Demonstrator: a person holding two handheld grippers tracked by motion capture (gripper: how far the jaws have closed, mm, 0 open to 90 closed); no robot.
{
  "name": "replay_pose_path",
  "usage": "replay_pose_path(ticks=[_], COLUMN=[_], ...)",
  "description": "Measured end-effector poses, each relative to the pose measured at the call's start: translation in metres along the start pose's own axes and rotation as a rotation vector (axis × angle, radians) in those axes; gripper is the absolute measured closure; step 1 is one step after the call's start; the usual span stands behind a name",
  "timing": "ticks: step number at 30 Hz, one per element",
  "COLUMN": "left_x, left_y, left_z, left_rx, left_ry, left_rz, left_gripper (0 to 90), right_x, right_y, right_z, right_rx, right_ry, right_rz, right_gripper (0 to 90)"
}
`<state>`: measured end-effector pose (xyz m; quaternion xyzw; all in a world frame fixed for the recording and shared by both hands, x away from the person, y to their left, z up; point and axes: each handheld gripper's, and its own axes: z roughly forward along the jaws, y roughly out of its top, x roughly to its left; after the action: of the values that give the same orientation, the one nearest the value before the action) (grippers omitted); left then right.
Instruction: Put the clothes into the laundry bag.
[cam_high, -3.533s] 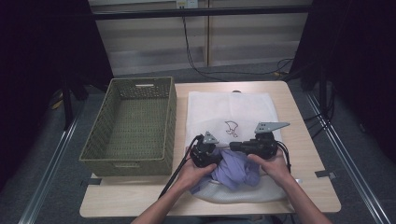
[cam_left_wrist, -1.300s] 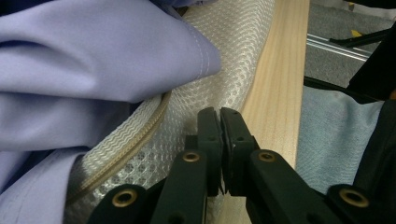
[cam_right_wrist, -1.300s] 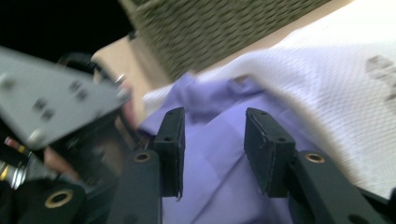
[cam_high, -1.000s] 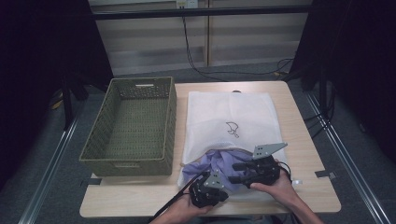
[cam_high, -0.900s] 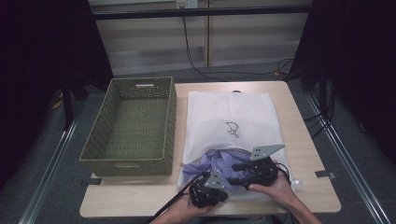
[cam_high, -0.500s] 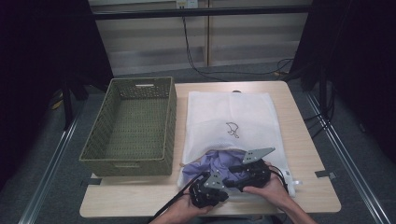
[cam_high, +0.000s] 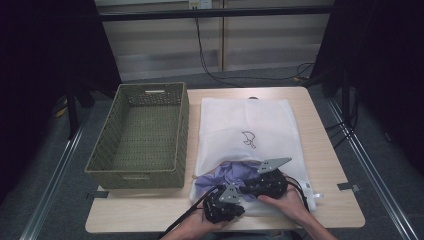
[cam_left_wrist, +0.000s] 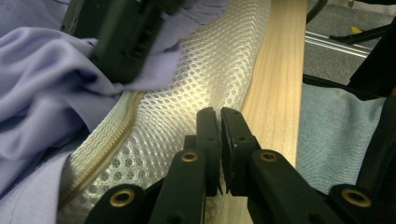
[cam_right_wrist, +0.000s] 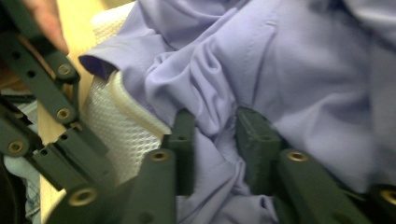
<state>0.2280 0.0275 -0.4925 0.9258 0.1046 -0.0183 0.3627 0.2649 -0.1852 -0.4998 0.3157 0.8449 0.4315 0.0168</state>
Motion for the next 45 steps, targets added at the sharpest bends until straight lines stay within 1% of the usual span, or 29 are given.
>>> replay_pose_path(ticks=[2,5,7,8,9,10,11,13,14,15,16,17,20,23,26,27,30,31,32,33,34,35,36,37,39,40,43,44,45], left_x=[0.000,0.000,-0.001,-0.002,-0.001,-0.002,-0.001,-0.001,-0.001,-0.001,-0.001,-0.001,-0.001,-0.001,-0.001,-0.001,-0.001,-0.002,0.000,0.000,0.001,0.000,0.001,0.000,0.000,0.000,0.000,0.000,0.000], left_y=[0.000,0.000,-0.001,-0.001,0.000,-0.001,-0.001,-0.001,-0.001,-0.001,-0.001,-0.001,-0.001,-0.001,-0.001,-0.001,-0.001,-0.001,0.000,-0.002,-0.001,-0.001,-0.001,-0.001,-0.001,-0.001,-0.001,0.000,0.000], left_z=[0.000,0.000,0.003,0.002,0.001,0.003,0.002,0.002,0.002,0.002,0.002,0.002,0.003,0.002,0.002,0.003,0.003,0.003,0.001,0.003,0.002,0.003,0.003,0.003,0.003,0.002,0.003,0.001,0.001], left_rx=[-0.001,0.000,-0.036,-0.023,-0.006,-0.034,-0.023,-0.028,-0.021,-0.026,-0.020,-0.020,-0.031,-0.024,-0.021,-0.029,-0.029,-0.040,-0.007,-0.038,-0.021,-0.034,-0.035,-0.030,-0.032,-0.022,-0.035,-0.015,-0.012], left_ry=[0.000,0.002,0.002,0.005,0.013,0.009,0.011,0.007,0.002,0.008,0.011,0.006,0.008,0.003,0.004,0.000,0.004,0.002,-0.004,-0.010,-0.011,-0.010,-0.013,-0.003,-0.003,-0.003,-0.004,-0.002,-0.002], left_rz=[0.000,0.006,-0.006,-0.003,0.023,0.003,0.011,0.005,0.005,0.004,0.017,0.004,0.009,0.011,0.006,-0.002,-0.001,-0.006,0.002,-0.015,-0.015,-0.016,-0.006,0.001,0.000,0.001,-0.002,0.003,0.003], left_gripper=[86.9,86.9,86.9,86.9,86.9,86.9,86.9,86.9,86.9,86.9,86.9,86.9,86.9,86.9,86.9,86.9,86.9,86.9,86.8,86.8,86.8,86.8,86.8,86.8,86.7,86.7,86.7,86.7,86.7], right_x=[-0.001,-0.002,-0.005,-0.006,-0.008,-0.008,-0.008,-0.009,-0.009,-0.010,-0.011,-0.011,-0.014,-0.015,-0.016,-0.017,-0.019,-0.019,-0.020,-0.021,-0.022,-0.024,-0.025,-0.026,-0.028,-0.029,-0.031,-0.031,-0.032], right_y=[0.001,0.004,0.004,0.005,0.005,0.005,0.006,0.006,0.006,0.006,0.006,0.006,0.006,0.006,0.006,0.006,0.008,0.008,0.008,0.008,0.009,0.009,0.010,0.010,0.010,0.010,0.011,0.012,0.012], right_z=[0.000,0.000,0.000,0.001,0.001,0.001,0.001,0.001,0.001,0.001,0.000,0.000,0.000,-0.001,-0.001,-0.001,-0.002,-0.002,-0.002,-0.002,-0.002,-0.002,-0.002,-0.002,-0.002,-0.002,-0.002,-0.003,-0.002], right_rx=[0.004,0.011,0.005,0.001,0.000,-0.001,-0.003,-0.004,-0.005,-0.006,-0.008,-0.008,-0.014,-0.017,-0.016,-0.015,-0.006,-0.004,-0.004,-0.004,-0.005,-0.006,-0.008,-0.010,-0.016,-0.016,-0.015,-0.013,-0.015], right_ry=[-0.017,-0.035,-0.045,-0.051,-0.052,-0.057,-0.062,-0.069,-0.070,-0.072,-0.074,-0.078,-0.080,-0.087,-0.102,-0.103,-0.107,-0.113,-0.117,-0.121,-0.124,-0.132,-0.134,-0.135,-0.136,-0.140,-0.148,-0.156,-0.162], right_rz=[0.011,0.011,0.015,0.016,0.021,0.021,0.019,0.021,0.021,0.022,0.023,0.025,0.036,0.042,0.036,0.034,0.028,0.026,0.031,0.034,0.037,0.038,0.046,0.048,0.061,0.058,0.061,0.070,0.069], right_gripper=[75.8,77.2,77.2,77.3,77.3,77.3,77.3,77.3,77.3,77.3,77.3,77.3,77.3,77.3,77.3,77.3,77.3,77.3,77.3,77.4,77.4,77.3,77.3,77.3,77.3,77.3,77.3,77.3,77.3])
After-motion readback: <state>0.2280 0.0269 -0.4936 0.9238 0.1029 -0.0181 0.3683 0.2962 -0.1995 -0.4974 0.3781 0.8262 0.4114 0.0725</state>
